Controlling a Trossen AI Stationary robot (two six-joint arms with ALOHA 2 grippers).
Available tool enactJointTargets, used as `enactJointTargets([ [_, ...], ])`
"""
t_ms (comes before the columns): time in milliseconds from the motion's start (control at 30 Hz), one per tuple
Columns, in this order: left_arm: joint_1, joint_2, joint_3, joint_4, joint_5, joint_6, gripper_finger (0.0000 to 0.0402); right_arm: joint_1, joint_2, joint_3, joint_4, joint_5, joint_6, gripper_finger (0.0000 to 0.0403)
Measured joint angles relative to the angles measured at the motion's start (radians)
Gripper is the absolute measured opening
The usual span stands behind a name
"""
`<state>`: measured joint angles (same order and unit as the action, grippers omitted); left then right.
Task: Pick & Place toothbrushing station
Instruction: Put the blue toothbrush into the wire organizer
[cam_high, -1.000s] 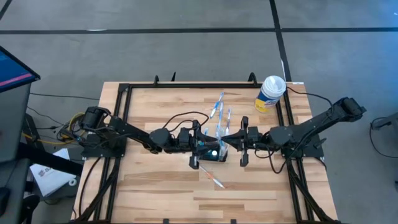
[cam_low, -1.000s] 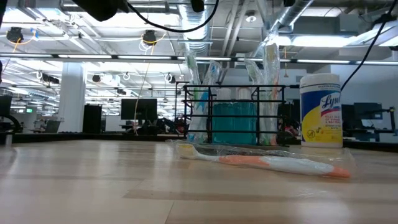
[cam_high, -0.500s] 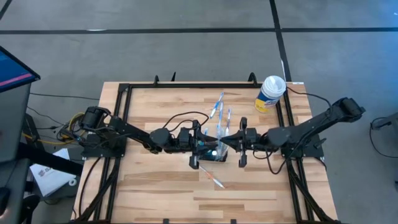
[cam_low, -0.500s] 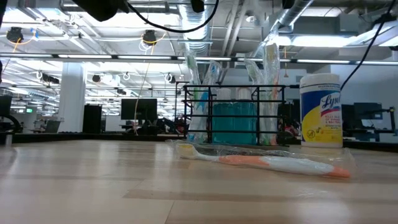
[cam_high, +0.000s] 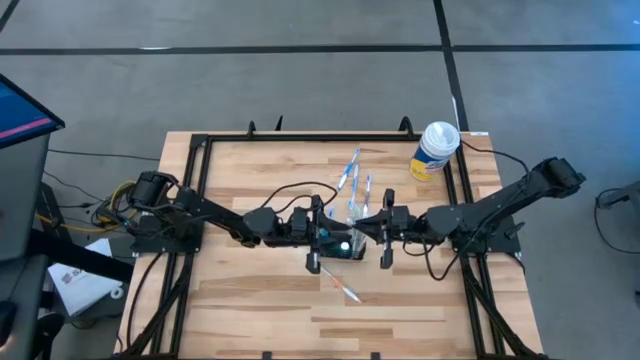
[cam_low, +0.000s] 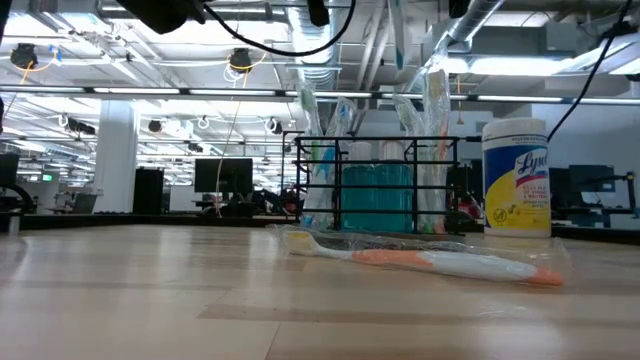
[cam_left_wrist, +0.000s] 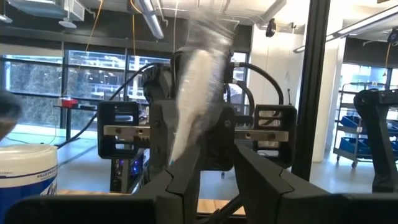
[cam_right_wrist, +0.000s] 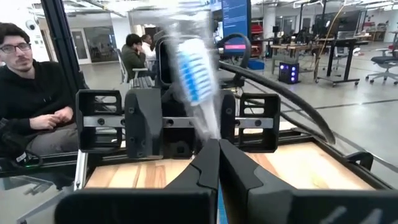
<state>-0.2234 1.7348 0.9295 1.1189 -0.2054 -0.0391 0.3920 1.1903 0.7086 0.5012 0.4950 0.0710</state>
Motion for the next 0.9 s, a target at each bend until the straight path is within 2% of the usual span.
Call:
enactJointTargets([
  [367,0.000,0.000,0.000,0.004,-0.001,0.000,0.0090,0.000,0.009,0.000,-0.026,0.000,0.008,0.0000],
  [467,0.000,0.000,0.000,0.004,-0.003,0.000,0.0070,0.000,0.009,0.000,-0.026,0.000,0.008,0.0000],
  [633,0.000,0.000,0.000,0.003,-0.003,0.000,0.0008,0.000,0.009,0.000,-0.032,-0.001,0.008,0.0000],
  [900,0.000,0.000,0.000,0.000,-0.003,0.005,0.0001,0.000,0.009,0.000,-0.092,-0.002,0.008,0.0000],
])
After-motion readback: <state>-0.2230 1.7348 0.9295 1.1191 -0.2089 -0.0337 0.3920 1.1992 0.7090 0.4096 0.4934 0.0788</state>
